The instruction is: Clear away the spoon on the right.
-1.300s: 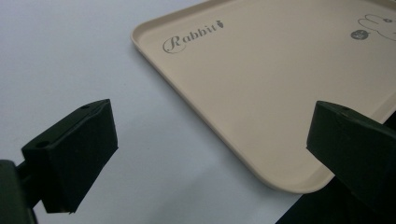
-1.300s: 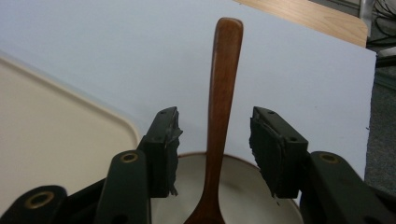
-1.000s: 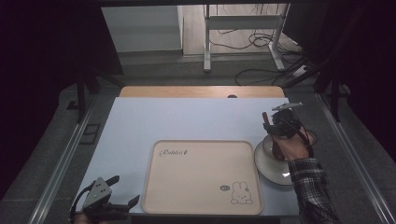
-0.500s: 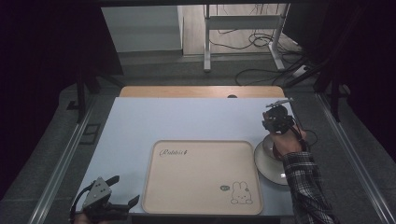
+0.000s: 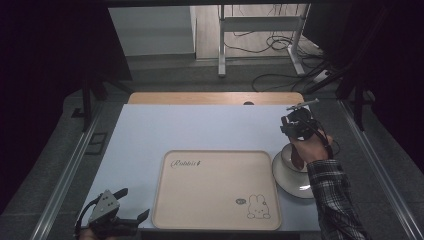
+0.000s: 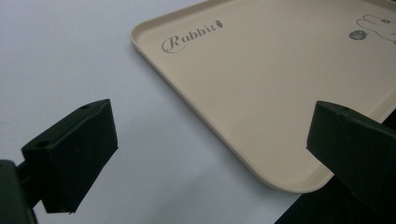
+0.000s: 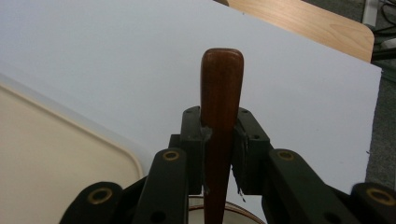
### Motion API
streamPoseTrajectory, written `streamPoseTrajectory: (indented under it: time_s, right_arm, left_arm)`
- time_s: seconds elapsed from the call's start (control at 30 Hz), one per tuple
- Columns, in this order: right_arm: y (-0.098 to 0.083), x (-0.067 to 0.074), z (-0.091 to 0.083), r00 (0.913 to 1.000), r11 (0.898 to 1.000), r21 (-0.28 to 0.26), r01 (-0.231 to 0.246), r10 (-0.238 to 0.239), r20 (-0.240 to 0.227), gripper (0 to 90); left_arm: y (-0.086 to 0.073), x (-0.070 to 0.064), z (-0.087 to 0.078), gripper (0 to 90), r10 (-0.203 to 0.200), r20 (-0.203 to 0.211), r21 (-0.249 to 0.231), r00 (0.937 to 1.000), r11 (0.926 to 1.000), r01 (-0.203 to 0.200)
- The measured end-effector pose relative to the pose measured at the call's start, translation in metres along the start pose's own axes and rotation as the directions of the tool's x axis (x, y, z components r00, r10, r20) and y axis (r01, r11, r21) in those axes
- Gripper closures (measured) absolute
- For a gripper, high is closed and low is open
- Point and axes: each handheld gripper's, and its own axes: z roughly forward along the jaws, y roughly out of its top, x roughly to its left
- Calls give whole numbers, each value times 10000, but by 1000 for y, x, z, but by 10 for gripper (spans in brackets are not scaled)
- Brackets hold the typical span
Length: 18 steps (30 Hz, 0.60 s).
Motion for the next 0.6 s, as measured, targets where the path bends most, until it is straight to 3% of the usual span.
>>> streamPoseTrajectory:
  time_s: [0.6]
  right_arm:
    - [18, 2, -38, 9978, 9980, 140, 614, -610, -268, 765]
  left_arm:
    - [0, 0, 0, 15, 47, 11, 40, 10000, 10000, -47]
